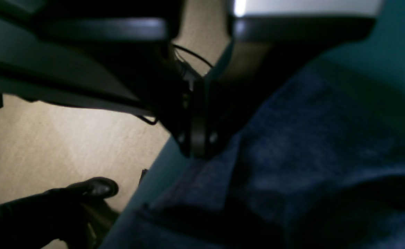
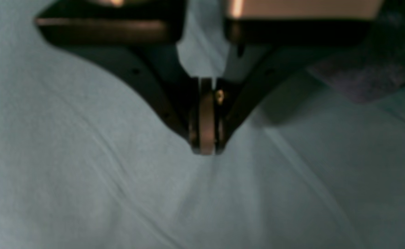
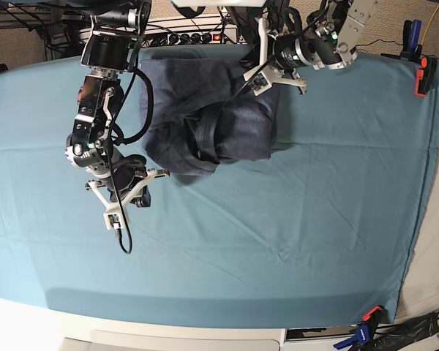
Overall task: Fold the T-shirt properly
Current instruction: 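Bring both grippers to opposite ends of the folded shirt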
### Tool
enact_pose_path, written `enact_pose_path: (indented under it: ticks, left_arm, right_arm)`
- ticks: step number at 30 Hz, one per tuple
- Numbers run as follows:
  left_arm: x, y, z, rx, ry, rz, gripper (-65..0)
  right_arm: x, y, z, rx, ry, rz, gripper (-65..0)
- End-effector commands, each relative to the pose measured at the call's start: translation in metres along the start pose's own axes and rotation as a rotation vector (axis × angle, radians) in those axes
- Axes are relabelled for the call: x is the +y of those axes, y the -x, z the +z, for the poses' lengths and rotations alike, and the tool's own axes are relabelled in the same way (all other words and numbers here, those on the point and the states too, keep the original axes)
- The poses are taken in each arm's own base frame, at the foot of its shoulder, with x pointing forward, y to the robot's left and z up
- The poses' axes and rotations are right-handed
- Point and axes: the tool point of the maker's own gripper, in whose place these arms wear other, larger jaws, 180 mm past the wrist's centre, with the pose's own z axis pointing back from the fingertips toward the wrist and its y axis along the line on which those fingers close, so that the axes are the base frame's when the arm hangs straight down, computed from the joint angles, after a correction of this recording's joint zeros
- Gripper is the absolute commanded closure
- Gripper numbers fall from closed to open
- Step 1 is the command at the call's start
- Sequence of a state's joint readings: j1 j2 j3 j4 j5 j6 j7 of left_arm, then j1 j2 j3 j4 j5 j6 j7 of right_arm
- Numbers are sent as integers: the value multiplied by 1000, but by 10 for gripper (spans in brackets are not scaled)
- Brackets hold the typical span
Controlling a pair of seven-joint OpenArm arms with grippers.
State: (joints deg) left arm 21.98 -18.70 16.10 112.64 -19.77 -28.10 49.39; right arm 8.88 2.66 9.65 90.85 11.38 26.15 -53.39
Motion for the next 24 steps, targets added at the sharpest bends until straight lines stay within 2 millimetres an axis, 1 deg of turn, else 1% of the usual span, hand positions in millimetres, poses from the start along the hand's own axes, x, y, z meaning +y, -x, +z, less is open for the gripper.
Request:
enact_pose_path:
  ticks: [1, 4, 9, 12, 16, 20, 24]
  left_arm:
    - [2, -9, 1, -33, 3, -5, 0]
    - [11, -7, -4, -20, -6, -2, 0]
    - [26, -7, -10, -10, -22, -2, 0]
    - [35, -14, -9, -19, -38, -17, 0]
    - [50, -24, -7, -27, -78, -48, 0]
    - [65, -38, -4, -47, -120, -57, 0]
    - [75, -50, -2, -66, -141, -78, 0]
  right_arm:
    - [-1, -19, 3, -55, -3, 7, 0]
    - [3, -11, 3, -41, -23, 10, 0]
    - [14, 15, 5, 2, -69, -1, 0]
    - [13, 29, 7, 33, -81, 2, 0]
    - [6, 42, 11, 73, -71, 32, 0]
    - [2, 49, 14, 95, -75, 30, 0]
    - [9, 49, 15, 99, -111, 9, 0]
